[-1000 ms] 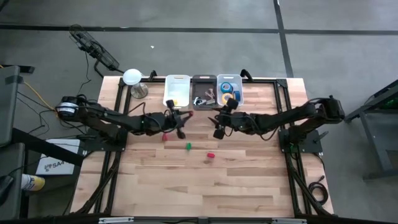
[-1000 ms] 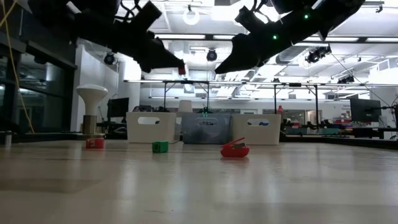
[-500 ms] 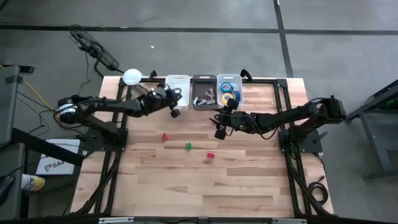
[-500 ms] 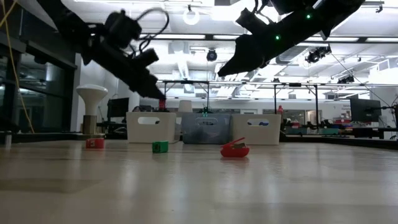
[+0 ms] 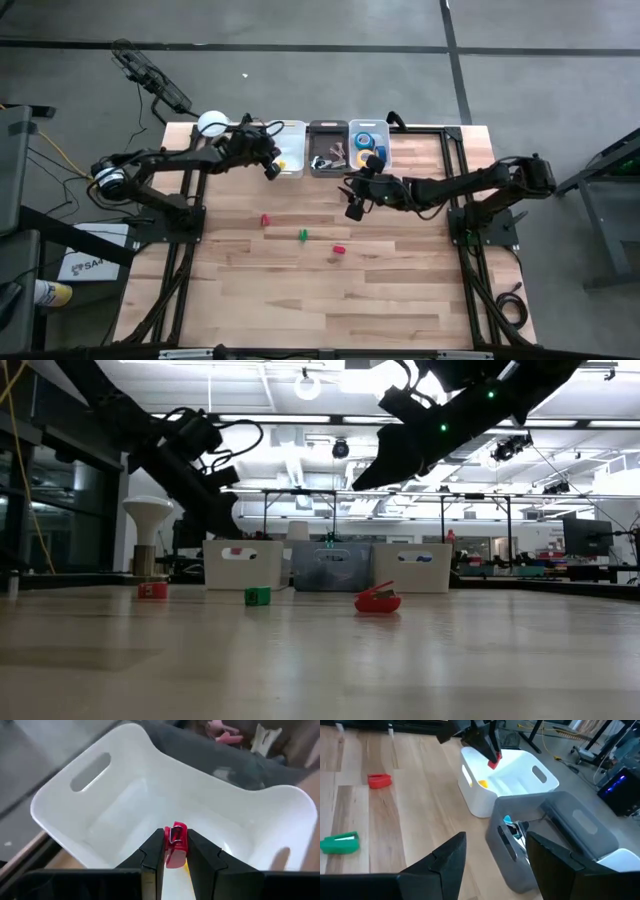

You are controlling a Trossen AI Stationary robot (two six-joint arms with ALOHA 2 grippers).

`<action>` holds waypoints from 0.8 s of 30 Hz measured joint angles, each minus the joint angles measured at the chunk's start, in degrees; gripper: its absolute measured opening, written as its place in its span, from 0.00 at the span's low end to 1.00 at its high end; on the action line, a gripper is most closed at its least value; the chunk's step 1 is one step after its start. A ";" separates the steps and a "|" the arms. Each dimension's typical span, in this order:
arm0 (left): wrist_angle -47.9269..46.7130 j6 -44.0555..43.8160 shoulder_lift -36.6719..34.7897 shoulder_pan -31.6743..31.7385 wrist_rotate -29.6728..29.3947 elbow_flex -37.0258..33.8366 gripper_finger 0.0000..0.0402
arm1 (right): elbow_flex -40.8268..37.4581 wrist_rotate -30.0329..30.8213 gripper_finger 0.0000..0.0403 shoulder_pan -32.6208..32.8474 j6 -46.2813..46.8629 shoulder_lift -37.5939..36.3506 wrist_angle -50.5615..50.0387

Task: Pick and place Stapler, Stapler remover, tape
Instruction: Put the right red stapler into the left white bin

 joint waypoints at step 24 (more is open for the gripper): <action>-20.01 3.36 0.33 -0.11 4.03 9.00 0.38 | 0.00 -2.48 0.49 -0.77 1.25 0.07 -0.43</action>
